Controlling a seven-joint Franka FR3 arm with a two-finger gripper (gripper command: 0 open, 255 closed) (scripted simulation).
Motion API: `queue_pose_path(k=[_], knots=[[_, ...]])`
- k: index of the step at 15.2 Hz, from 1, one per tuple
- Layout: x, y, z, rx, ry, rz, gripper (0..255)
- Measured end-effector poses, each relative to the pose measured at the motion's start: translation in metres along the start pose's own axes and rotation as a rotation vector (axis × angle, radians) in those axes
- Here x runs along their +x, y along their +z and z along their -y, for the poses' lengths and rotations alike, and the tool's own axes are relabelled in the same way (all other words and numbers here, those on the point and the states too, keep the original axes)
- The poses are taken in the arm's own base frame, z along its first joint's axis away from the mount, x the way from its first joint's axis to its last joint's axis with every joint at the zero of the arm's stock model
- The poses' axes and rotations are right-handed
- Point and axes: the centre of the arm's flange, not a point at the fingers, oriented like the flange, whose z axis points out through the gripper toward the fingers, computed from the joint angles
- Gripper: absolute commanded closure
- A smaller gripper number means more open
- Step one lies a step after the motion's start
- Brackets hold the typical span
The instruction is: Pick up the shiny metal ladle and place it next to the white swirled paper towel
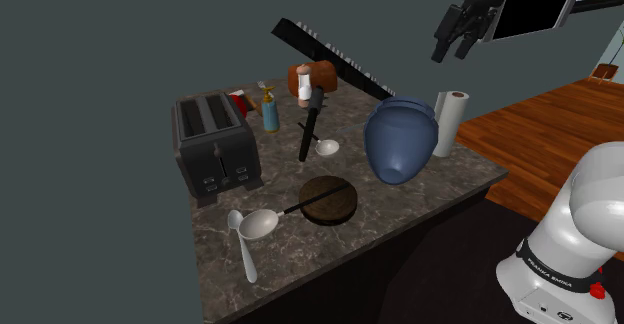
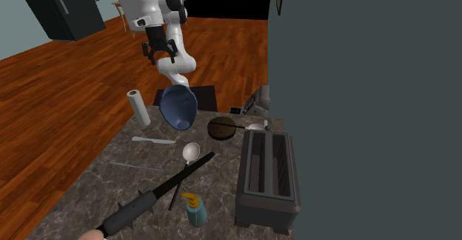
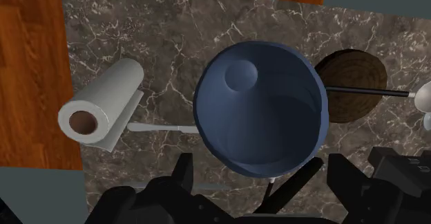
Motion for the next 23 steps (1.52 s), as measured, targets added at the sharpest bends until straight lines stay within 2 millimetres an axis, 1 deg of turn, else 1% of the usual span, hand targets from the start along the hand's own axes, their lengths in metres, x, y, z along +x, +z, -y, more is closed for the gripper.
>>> queue_pose_path(k=[1, 3, 5, 6, 8, 10, 16, 17, 18, 19, 21, 22, 23], knots=[[0.0, 0.0, 0.0, 0.0, 0.0, 0.0, 0], [0.01, 0.009, 0.008, -0.007, -0.045, 0.012, 0], [0.029, 0.021, 0.025, -0.017, -0.113, 0.03, 0], [0.037, 0.031, 0.034, -0.023, -0.149, 0.039, 0], [0.052, 0.044, 0.054, -0.034, -0.224, 0.059, 0], [0.063, 0.058, 0.075, -0.045, -0.299, 0.079, 0], [0.098, 0.112, 0.139, -0.08, -0.526, 0.138, 0], [0.1, 0.122, 0.148, -0.085, -0.564, 0.148, 0], [0.103, 0.13, 0.161, -0.091, -0.602, 0.157, 0], [0.109, 0.142, 0.174, -0.096, -0.639, 0.166, 0], [0.108, 0.161, 0.195, -0.108, -0.715, 0.188, 0], [0.105, 0.167, 0.206, -0.114, -0.753, 0.198, 0], [0.108, 0.174, 0.219, -0.119, -0.79, 0.206, 0]])
